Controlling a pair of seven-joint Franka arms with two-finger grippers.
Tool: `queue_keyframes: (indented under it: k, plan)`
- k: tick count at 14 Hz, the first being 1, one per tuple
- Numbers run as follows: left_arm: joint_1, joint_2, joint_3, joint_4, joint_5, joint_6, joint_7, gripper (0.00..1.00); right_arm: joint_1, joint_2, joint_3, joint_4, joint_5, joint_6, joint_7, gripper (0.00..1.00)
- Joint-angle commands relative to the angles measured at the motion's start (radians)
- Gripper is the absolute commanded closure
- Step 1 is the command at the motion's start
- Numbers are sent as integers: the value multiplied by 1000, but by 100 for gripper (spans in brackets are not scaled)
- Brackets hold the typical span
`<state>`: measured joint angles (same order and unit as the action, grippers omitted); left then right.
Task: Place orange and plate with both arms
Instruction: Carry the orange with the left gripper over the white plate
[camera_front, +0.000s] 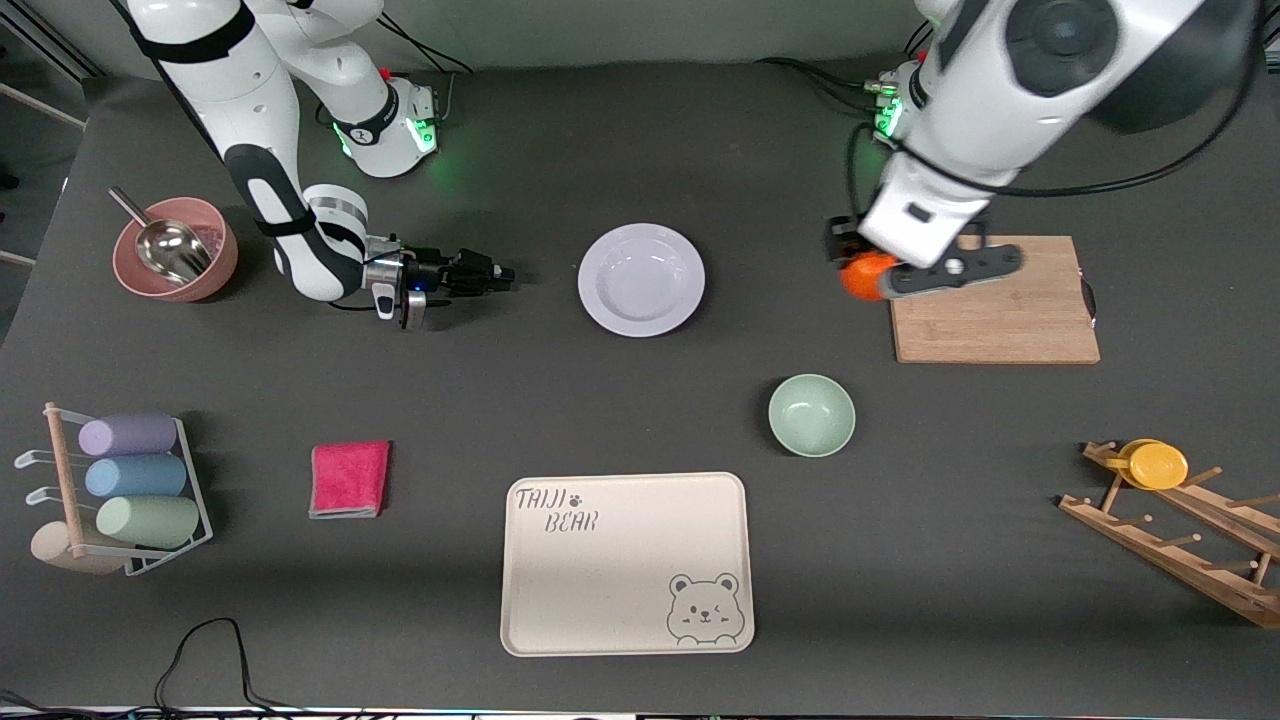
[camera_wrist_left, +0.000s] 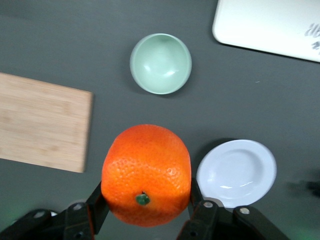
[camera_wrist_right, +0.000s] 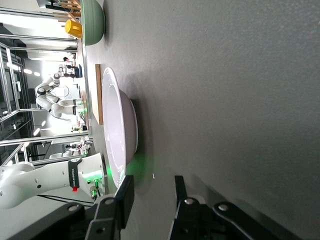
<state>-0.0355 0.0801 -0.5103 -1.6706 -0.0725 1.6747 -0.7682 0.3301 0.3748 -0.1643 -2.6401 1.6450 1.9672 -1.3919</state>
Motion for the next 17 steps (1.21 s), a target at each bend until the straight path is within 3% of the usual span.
queue_keyframes:
  k: [1,5,8,13,17]
  plan:
    - [-133,127,1,46,17,106,-202,100,7,32,-8,15,26,-19,-39,61]
    - [-314,272,1,41,78,269,-420,100,7,32,-6,18,26,-25,-42,60]
    - [-409,354,7,19,97,373,-476,100,7,41,-6,22,26,-30,-62,60]
    - [-483,506,26,-23,193,568,-551,100,7,52,-6,29,27,-45,-91,60]
    - [-497,540,30,-99,217,667,-552,100,7,69,-6,37,29,-71,-108,60]
